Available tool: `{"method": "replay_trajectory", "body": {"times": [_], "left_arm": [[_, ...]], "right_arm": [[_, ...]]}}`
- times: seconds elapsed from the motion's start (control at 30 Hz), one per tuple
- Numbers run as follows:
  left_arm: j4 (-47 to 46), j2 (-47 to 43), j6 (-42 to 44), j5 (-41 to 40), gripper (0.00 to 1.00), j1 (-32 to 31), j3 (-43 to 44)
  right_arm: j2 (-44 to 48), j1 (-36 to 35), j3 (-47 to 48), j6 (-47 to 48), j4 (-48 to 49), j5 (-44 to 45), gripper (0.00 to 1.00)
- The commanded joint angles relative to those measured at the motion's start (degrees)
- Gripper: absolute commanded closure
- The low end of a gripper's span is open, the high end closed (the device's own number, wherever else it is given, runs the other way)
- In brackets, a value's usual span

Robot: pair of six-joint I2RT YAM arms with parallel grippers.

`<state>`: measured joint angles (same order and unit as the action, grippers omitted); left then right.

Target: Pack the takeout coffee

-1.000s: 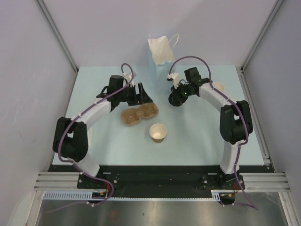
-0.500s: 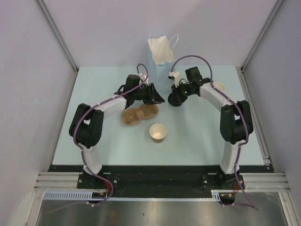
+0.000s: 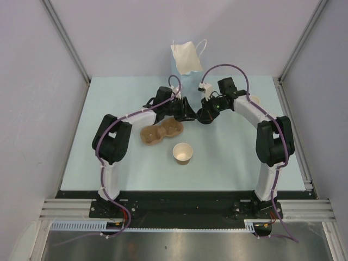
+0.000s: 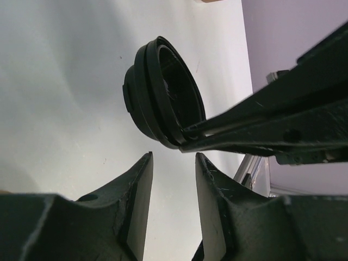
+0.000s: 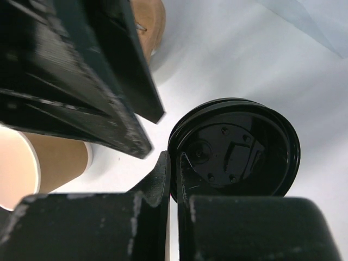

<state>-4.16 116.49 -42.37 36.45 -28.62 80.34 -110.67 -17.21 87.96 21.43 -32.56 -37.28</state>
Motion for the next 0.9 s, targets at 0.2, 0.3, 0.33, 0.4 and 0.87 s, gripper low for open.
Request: {"method": "replay_trajectory", "body": {"times": [0.2,0.3,0.33,0.4,0.87], "left_arm": [[0.12,4.62,-1.31,-0.15,0.57,-0.91,5.62],[0.74,5.42,-1.14,-0.76,0.58,-1.0,5.97],[0.82,5.77,-1.05,-0.85,0.58,-1.0,5.97],[1.61,6.12,-0.61,-1.2,0.58,-1.08,6.32],[-0.41,-6.6,1.5,2.22,0.42,-0.38,1.41]], "right_arm": [[3.53,1.57,-0.16,-0.34,-0.14,-3.59,1.0],[3.36,2.36,-0.16,-0.42,-0.05,-4.03,1.0],[3.27,2.71,-0.16,-0.51,-0.05,-4.21,1.0],[3.1,3.15,-0.16,-0.51,-0.05,-4.47,1.0],[6.69,4.82,0.8,0.98,-2.16,-3.24,1.0]]}}
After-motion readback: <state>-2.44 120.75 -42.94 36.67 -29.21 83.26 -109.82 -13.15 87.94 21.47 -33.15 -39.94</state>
